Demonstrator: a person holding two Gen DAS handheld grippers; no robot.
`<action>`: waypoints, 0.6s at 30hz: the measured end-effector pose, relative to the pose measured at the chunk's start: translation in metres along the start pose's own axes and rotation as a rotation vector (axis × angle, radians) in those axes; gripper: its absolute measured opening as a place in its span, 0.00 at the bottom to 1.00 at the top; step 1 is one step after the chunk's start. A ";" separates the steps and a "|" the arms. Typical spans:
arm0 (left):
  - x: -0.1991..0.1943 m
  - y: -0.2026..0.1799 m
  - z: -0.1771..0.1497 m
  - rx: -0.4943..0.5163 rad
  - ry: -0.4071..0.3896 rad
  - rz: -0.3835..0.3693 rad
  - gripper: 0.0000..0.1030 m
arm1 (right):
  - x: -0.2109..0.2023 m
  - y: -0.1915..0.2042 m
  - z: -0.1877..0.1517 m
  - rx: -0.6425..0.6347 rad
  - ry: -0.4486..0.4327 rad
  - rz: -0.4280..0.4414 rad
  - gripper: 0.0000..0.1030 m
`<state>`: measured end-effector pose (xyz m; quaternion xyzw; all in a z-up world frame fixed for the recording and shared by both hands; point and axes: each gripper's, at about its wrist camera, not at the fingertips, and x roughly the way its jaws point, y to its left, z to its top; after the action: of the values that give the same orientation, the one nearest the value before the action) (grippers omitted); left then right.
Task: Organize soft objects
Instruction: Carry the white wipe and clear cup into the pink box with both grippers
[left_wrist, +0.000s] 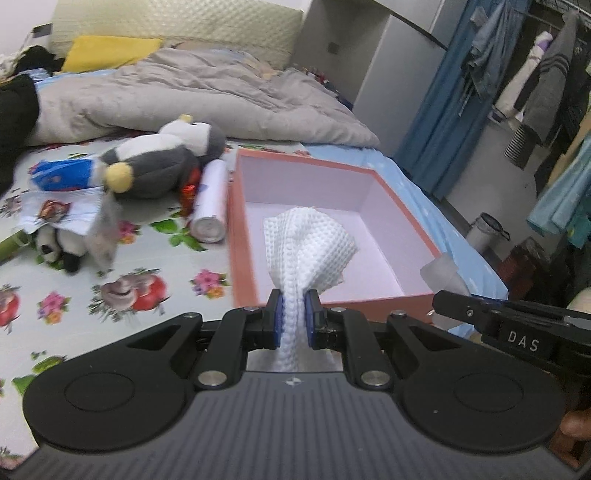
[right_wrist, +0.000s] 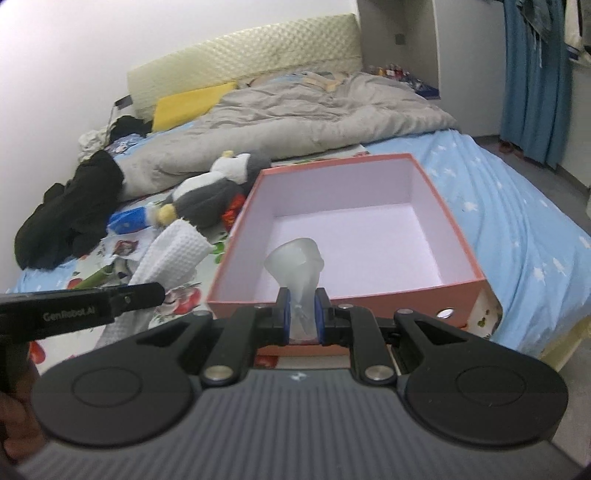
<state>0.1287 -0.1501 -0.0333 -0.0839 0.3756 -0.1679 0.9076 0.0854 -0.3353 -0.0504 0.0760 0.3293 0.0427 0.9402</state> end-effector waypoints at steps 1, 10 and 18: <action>0.007 -0.004 0.004 0.005 0.007 -0.001 0.15 | 0.004 -0.006 0.002 0.009 0.005 -0.004 0.16; 0.082 -0.016 0.046 -0.020 0.086 -0.028 0.15 | 0.046 -0.049 0.033 0.029 0.035 -0.025 0.17; 0.157 -0.015 0.074 -0.019 0.160 -0.014 0.15 | 0.111 -0.078 0.052 0.031 0.107 -0.030 0.17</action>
<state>0.2814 -0.2201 -0.0794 -0.0815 0.4478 -0.1771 0.8726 0.2065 -0.4032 -0.0915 0.0835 0.3809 0.0277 0.9204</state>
